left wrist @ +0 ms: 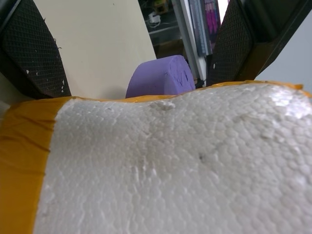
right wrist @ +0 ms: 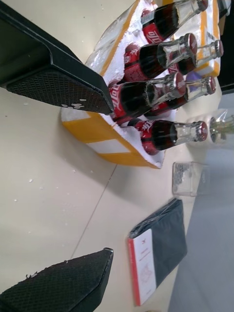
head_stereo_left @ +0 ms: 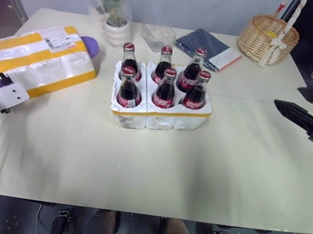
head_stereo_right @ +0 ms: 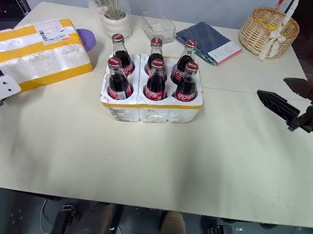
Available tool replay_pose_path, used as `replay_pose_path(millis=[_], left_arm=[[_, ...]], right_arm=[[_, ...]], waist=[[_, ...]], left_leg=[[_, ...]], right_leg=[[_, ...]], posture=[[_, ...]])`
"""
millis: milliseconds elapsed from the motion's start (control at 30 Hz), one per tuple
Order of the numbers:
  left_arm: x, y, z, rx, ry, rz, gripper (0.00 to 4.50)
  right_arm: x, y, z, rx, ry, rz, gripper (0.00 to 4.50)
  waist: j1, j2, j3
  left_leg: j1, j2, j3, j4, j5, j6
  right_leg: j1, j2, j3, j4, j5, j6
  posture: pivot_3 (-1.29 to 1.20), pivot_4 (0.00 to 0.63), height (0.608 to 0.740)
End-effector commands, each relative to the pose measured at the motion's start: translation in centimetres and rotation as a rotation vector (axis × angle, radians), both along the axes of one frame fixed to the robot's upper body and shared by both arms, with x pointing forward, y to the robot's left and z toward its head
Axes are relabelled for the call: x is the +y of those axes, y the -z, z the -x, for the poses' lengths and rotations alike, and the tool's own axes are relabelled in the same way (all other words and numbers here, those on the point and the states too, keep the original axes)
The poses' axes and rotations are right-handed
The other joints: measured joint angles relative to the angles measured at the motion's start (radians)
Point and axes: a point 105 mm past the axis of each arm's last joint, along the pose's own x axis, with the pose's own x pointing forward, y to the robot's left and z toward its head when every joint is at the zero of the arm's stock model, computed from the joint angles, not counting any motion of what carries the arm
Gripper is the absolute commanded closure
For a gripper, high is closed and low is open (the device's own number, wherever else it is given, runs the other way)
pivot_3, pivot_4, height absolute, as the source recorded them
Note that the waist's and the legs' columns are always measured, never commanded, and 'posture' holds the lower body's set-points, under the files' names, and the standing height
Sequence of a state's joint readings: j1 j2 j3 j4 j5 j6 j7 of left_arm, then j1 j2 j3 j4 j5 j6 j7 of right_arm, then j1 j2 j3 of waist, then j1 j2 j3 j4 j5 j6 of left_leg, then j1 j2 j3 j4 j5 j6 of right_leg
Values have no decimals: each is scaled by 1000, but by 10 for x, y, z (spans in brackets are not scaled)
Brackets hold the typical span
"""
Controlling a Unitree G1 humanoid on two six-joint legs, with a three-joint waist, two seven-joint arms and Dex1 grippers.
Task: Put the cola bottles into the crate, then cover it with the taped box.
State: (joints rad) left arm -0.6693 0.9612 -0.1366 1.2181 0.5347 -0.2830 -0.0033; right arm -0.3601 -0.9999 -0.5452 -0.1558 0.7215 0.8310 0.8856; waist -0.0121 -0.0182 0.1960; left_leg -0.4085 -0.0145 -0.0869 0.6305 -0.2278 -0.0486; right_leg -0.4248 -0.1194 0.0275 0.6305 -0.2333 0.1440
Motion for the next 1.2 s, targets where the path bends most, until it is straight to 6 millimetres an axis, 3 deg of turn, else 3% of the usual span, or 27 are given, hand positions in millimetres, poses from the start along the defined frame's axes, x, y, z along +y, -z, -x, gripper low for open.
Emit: replay_pose_path(millis=[33, 200, 233, 300, 467, 633, 733, 900, 1033, 1200], left_arm=[[4, -16, -5, -53, -31, -30, 0], [-5, -17, -16, -47, -29, -39, 0], [-8, -16, -18, -42, -23, -39, 255], [-11, -13, -20, -33, -16, -39, 783], [-9, -14, -19, -42, -24, -39, 3374], [-1, -25, -12, -93, -32, -54, 3374], [2, -42, -8, -168, 0, -60, 3374], [3, -64, 16, -263, 56, -71, 3374], [-15, -59, 48, -272, 93, -59, 3374], [-33, -35, 82, -216, 53, -18, 3374]], right_arm=[[0, -16, 6, -69, -2, 6, 9], [0, -18, 2, -74, 0, 4, 9], [1, -19, 2, -75, 0, 4, 1], [0, -19, 2, -77, 2, 4, 0], [-3, -17, 2, -74, 16, 7, 0], [-4, -12, 1, -59, 23, 5, 0], [-2, -8, 1, -42, 13, 15, 0], [-5, -4, 2, -20, 14, 29, 0], [-5, 1, 5, 9, -11, 44, 0], [14, 2, 20, 30, -155, 47, 0]], waist=[[0, 0, 0], [1, 0, 0], [0, 0, 0], [0, 0, 0], [-1, 0, 0], [-3, 0, 0], [-5, 0, 0], [-6, 0, 0], [-5, 0, 0], [3, 0, 0]], left_leg=[[0, 0, 0, 0, 0, 0], [0, 0, 0, 0, 0, 0], [0, 0, 0, 0, 0, 0], [0, 0, 0, 0, 0, 0], [0, 0, 0, 0, 0, 0], [0, 0, 0, 0, 0, 0], [0, 0, 0, 0, 0, 0], [0, 0, 0, -1, 0, 0], [0, 1, 0, -1, 0, 0], [0, 1, 0, -1, 0, 0]], right_leg=[[0, 0, 0, 0, 0, 0], [0, 0, 0, 0, 0, 0], [0, 0, 0, 0, 0, 0], [0, 0, 0, 0, 0, 0], [0, 0, 0, 0, 0, 0], [0, 0, 0, 0, 0, 0], [0, 0, 0, 0, 0, 0], [0, 0, 0, 0, 0, 0], [0, 0, 0, 0, 0, 0], [0, 0, 0, 0, 0, -1]], posture=[[0, 150, 737], [0, 150, 737], [0, 150, 737], [0, 150, 737], [0, 150, 737], [0, 150, 737], [0, 150, 737], [0, 150, 737], [0, 150, 737], [0, 150, 737]])
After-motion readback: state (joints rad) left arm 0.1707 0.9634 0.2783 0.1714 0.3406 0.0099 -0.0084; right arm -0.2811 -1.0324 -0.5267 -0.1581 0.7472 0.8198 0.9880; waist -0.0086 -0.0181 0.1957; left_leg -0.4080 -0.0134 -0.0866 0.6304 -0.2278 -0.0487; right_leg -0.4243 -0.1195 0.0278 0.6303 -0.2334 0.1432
